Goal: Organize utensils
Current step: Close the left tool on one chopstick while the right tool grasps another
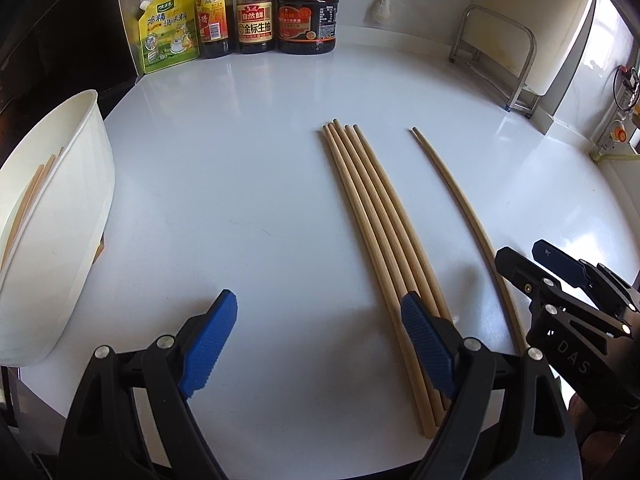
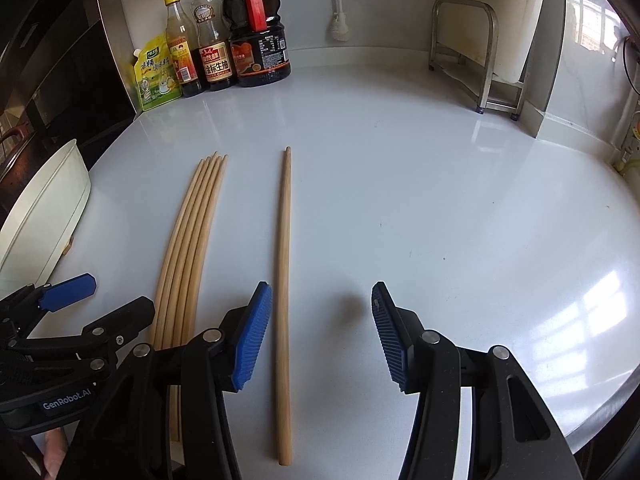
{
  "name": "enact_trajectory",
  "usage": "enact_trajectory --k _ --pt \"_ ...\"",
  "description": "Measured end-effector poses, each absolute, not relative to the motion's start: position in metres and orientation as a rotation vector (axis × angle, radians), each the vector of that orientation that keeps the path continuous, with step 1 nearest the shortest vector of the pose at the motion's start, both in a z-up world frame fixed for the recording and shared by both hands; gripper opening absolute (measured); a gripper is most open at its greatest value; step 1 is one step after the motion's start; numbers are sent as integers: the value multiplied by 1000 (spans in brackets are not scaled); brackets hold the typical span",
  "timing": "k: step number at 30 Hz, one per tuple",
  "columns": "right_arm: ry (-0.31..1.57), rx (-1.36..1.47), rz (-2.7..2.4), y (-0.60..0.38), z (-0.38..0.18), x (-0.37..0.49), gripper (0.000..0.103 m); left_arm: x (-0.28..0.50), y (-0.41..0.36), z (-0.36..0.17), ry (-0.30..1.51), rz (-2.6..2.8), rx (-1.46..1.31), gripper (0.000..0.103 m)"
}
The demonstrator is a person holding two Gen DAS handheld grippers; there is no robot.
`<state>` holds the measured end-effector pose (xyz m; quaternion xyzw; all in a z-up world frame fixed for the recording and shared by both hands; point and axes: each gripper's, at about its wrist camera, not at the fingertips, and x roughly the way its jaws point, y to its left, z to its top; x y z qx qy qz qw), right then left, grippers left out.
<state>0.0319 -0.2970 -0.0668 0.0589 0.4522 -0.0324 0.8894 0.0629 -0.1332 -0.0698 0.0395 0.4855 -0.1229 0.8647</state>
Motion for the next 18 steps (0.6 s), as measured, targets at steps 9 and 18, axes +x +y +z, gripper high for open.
enact_trajectory --k 9,18 --pt "938 128 -84 -303 -65 32 50 67 -135 -74 1037 -224 86 85" --pt "940 113 -42 -294 -67 33 51 71 -126 -75 1033 -176 87 87"
